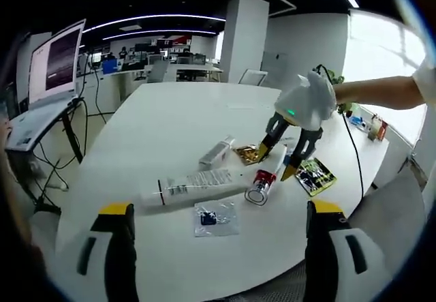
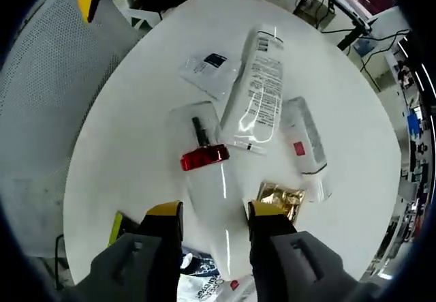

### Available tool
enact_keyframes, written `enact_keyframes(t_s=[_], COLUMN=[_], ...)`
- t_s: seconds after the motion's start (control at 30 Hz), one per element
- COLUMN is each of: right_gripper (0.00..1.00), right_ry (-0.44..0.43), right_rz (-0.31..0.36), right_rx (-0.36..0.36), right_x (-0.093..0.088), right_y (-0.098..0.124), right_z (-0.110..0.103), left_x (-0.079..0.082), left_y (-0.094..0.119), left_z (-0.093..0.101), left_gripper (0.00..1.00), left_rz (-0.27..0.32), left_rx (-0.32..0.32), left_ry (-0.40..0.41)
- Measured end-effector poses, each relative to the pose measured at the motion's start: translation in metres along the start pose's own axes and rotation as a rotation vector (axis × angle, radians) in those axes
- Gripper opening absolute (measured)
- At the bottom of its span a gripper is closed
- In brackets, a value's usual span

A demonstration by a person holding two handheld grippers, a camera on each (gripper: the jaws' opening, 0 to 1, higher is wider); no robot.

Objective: Arrange the skincare products in the storage area until every visible bottle or jar stands upright without overlapping.

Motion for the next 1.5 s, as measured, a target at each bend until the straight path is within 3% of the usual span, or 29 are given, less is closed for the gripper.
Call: enact_keyframes(t_s=[0.17, 0.4, 0.8, 0.93, 1.2, 1.33, 1.5], right_gripper=[0.34, 0.31, 0.30, 0.31, 0.30, 0.29, 0.27], right_ry=[0.021, 0.128, 0.204, 0.208, 0.239, 0.215, 0.210], right_rz=[-0.008, -0.062, -0.084, -0.121, -0.109, -0.103, -0.046], right_rx=[0.018, 0.065, 0.134, 0.130, 0.131, 0.125, 0.123], right_x=[0.001, 0.000, 0.001, 0.003, 0.004, 0.003, 0.003], right_y=[-0.003, -0.008, -0.011, -0.012, -0.012, -0.012, -0.009], right_z=[0.003, 0.002, -0.001, -0.002, -0.002, -0.002, -0.001], left_x=[-0.001, -0.001, -0.002, -0.001, -0.002, -0.002, 0.000], left_y=[0.000, 0.000, -0.006, -0.005, -0.006, -0.007, -0.008], left_z=[-0.002, -0.003, 0.000, 0.001, 0.005, 0.007, 0.009], left_gripper=[0.98, 0.98, 0.98, 0.97, 0.97, 0.97, 0.96], left_rz=[-0.003, -0.006, -0.028, -0.026, -0.030, -0.031, -0.028], left_rx=[0.005, 0.010, -0.003, -0.005, -0.023, -0.030, -0.038], left_ry=[0.007, 0.013, 0.005, 0.004, -0.010, -0.015, -0.027])
Point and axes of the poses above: the point that each gripper's makers call its tool centre point, and the gripper's own axes: y roughly backward along the fingers, z roughly to its right, x roughly out of its top, the point moved 3 cm from there along y, roughly backward along the fingers
